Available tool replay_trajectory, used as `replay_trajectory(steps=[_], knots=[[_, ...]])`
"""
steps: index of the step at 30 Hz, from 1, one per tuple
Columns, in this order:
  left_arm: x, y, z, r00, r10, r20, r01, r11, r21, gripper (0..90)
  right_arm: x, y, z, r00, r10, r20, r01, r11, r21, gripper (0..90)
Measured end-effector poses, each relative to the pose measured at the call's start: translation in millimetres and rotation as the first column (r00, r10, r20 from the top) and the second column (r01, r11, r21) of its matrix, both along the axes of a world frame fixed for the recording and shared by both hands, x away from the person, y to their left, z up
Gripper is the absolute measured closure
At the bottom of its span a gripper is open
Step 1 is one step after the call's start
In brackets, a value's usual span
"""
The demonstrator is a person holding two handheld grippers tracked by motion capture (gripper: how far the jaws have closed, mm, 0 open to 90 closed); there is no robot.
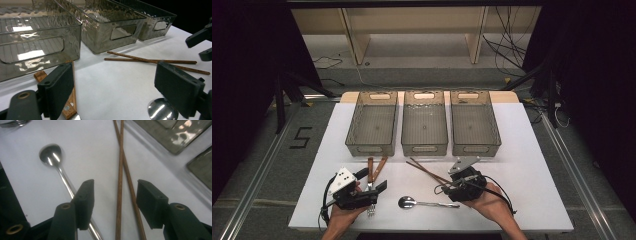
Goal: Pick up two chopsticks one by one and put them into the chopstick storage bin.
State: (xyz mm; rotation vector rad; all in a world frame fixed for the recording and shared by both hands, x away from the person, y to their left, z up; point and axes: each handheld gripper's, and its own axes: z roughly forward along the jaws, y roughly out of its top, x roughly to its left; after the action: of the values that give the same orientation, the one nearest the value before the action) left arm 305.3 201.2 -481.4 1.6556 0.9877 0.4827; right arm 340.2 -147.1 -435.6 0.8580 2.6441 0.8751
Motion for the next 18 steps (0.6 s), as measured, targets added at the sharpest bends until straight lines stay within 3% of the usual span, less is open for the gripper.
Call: replay_trajectory(steps=[10, 18], knots=[[0.1, 0.5, 0.1, 1.0, -0.001, 0.002, 0.001, 1.0, 0.002, 15.5, 12.0, 5.2, -18.8, 0.9973, -0.016, -0.071, 0.01, 0.996, -0.092, 62.7], [0.1, 0.5, 0.1, 1.0, -0.002, 0.003, 0.002, 1.0, 0.002, 15.5, 16.5, 9.0, -23.3, 0.9931, -0.029, -0.114, 0.014, 0.99, -0.137, 70.2]])
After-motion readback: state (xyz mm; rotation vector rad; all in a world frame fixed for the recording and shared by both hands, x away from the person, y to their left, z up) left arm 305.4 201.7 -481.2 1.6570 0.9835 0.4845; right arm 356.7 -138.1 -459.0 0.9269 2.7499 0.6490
